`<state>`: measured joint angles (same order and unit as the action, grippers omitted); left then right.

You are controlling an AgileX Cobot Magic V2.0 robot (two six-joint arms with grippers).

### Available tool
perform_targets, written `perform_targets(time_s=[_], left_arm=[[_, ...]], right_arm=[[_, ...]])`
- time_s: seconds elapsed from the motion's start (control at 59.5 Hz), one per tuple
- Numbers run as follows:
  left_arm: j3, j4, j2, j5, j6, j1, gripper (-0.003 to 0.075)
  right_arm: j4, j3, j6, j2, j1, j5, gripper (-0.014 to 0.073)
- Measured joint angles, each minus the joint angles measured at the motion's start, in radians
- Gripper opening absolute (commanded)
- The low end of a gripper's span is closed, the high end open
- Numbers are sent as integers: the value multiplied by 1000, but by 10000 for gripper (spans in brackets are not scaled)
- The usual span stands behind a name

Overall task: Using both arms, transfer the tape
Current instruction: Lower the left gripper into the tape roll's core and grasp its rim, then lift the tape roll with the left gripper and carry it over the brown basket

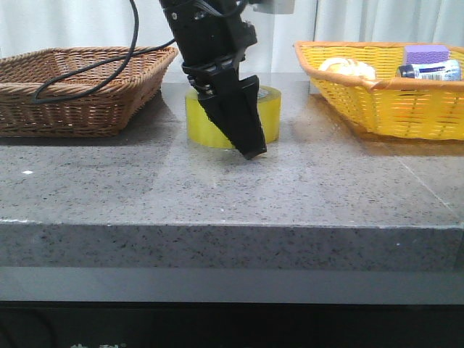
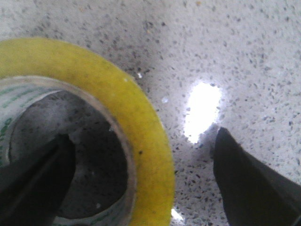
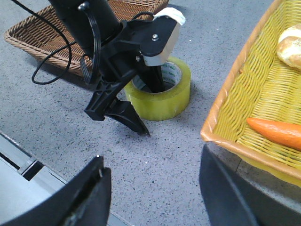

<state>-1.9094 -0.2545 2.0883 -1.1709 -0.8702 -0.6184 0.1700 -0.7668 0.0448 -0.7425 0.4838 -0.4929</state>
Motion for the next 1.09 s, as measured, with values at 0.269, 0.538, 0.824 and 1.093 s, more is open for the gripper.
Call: perform_targets(time_s=[0.269, 0.538, 0.824, 1.093], left_arm=[[-5, -2, 5, 0, -5, 0, 190], [-47, 32, 18, -28, 61, -4, 181], [-232, 101, 31, -57, 199, -4, 181], [-416, 229, 31, -98, 426, -4, 181]], right_arm=[[0, 0, 0, 0, 0, 0, 445], [0, 0, 0, 0, 0, 0, 445], [0, 0, 0, 0, 0, 0, 445], [0, 0, 0, 0, 0, 0, 445]])
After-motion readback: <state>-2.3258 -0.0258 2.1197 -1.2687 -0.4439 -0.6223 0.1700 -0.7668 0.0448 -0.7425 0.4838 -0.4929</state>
